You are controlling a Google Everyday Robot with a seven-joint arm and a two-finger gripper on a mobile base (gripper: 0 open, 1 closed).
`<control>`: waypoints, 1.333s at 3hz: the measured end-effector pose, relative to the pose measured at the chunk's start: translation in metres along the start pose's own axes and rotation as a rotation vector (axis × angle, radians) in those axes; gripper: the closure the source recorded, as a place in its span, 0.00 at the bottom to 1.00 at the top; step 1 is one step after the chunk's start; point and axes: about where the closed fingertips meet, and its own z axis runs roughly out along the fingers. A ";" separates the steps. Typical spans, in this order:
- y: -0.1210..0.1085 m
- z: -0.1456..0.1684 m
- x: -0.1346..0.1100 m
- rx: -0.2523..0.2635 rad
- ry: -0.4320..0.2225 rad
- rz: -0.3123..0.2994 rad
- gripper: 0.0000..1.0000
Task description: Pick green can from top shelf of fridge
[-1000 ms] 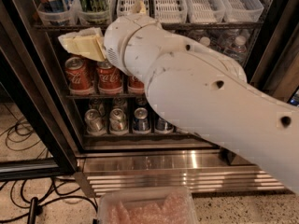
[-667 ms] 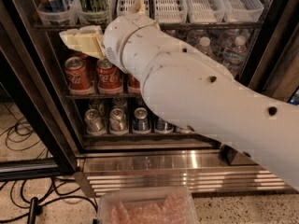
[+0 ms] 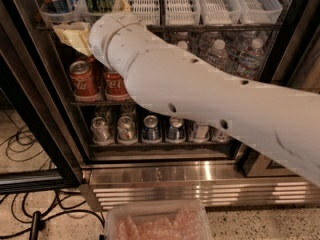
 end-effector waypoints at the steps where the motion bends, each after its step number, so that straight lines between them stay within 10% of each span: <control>1: 0.006 0.023 0.000 -0.004 -0.001 -0.007 0.26; 4: -0.004 0.046 -0.017 0.064 -0.024 -0.019 0.26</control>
Offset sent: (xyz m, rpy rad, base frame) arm 0.0481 0.0450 0.0173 -0.0039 -0.0168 -0.0343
